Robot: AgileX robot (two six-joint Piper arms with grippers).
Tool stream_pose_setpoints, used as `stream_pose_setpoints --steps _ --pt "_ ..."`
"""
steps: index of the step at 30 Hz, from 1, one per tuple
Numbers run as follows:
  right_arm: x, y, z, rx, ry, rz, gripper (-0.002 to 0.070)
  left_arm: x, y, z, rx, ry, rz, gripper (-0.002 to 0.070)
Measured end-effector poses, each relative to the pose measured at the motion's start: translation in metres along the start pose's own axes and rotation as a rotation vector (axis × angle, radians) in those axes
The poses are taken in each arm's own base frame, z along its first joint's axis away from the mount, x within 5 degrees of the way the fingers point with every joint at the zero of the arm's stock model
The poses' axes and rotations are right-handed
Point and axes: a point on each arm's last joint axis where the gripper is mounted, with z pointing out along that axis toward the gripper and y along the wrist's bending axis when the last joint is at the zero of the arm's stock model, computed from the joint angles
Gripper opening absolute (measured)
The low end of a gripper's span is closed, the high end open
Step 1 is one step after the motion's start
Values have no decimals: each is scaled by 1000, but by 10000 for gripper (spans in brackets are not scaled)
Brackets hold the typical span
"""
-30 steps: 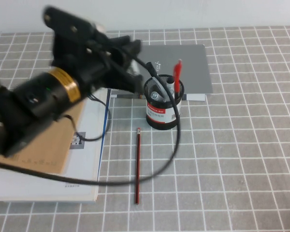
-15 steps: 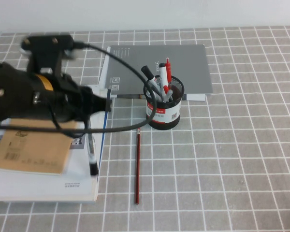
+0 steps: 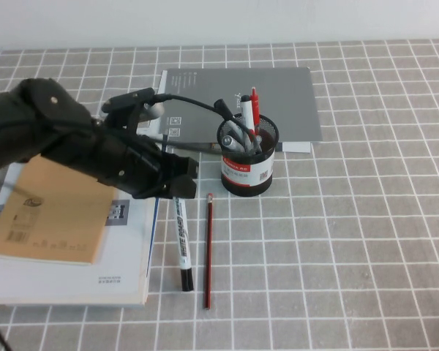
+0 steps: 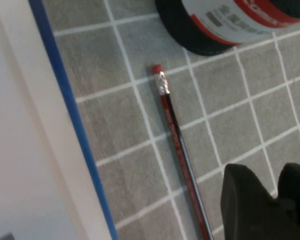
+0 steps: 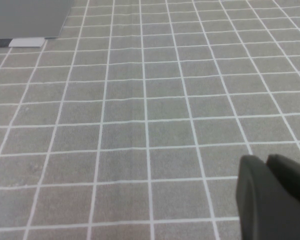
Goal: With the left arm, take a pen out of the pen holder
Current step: 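Take a marker out of the pen holder and lay it on the table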
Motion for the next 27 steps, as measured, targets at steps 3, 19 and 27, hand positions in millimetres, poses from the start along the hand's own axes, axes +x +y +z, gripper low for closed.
stream_pose_setpoints --steps 3,19,27 --pt "0 0 0 0 0 0 -13 -11 13 14 11 32 -21 104" --pt "0 0 0 0 0 0 -13 -28 32 35 -73 -14 15 262" --pt "0 0 0 0 0 0 -13 -37 1 4 -187 -125 167 273"
